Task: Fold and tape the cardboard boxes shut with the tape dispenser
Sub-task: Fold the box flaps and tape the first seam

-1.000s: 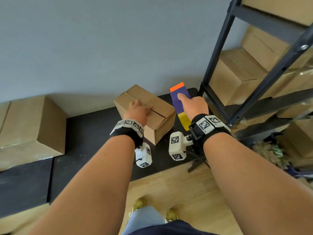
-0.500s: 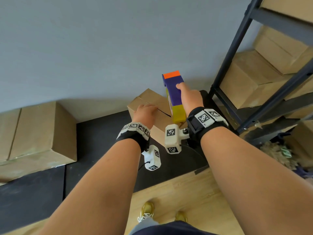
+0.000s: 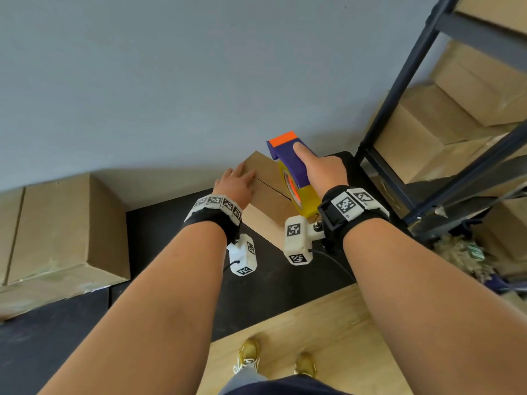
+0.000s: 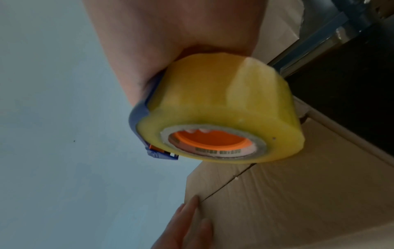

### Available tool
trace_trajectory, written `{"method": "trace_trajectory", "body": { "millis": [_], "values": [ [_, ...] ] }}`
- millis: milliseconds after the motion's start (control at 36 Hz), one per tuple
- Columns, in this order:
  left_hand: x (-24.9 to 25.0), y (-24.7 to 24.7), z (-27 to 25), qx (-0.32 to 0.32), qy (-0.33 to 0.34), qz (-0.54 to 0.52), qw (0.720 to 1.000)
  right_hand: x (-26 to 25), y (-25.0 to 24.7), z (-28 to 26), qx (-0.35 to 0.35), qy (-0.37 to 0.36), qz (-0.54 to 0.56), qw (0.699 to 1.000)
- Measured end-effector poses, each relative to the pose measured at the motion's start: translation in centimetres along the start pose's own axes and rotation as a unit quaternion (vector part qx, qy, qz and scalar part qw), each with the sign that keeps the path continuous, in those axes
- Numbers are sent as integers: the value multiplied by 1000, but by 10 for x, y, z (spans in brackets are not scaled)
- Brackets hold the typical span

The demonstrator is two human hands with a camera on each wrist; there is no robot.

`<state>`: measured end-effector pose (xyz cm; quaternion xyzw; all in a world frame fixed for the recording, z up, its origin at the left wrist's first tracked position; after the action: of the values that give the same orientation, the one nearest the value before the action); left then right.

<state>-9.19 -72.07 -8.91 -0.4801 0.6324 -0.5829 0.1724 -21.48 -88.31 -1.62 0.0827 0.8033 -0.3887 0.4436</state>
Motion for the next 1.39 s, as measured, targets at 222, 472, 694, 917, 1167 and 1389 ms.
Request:
{"method": "trace_trajectory", "body": {
  "millis": [222, 472, 694, 917, 1167, 1389],
  "values": [
    [10, 3, -15, 53, 30, -30, 998, -12, 14, -6, -37, -27, 9, 999],
    [-23, -39, -7, 135, -130, -467, 864, -3, 14, -10, -76, -52, 27, 995],
    [-11, -20, -10, -51, -198, -660, 723, -5, 17, -7, -87, -82, -40, 992],
    [-11, -25, -13, -63, -212, -653, 724, -5, 21, -3, -107, -93, -62, 988],
    [-11, -19, -11, -80, -215, -653, 721, -7, 22, 1, -128, -98, -77, 984],
    [-17, -19, -12, -64, -222, -655, 720, -8, 23, 4, -136, -98, -78, 983]
  ]
}}
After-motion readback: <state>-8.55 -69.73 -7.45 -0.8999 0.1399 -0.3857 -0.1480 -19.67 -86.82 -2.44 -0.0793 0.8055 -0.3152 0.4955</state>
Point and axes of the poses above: each hand's wrist, its own z-axis towards the middle knuckle, its own y-axis out of the palm, x = y × z, the point moved 8 cm from there along z, towards the middle knuckle, and after that the axes turned 7 degrees about -z, right-handed, at the moved point
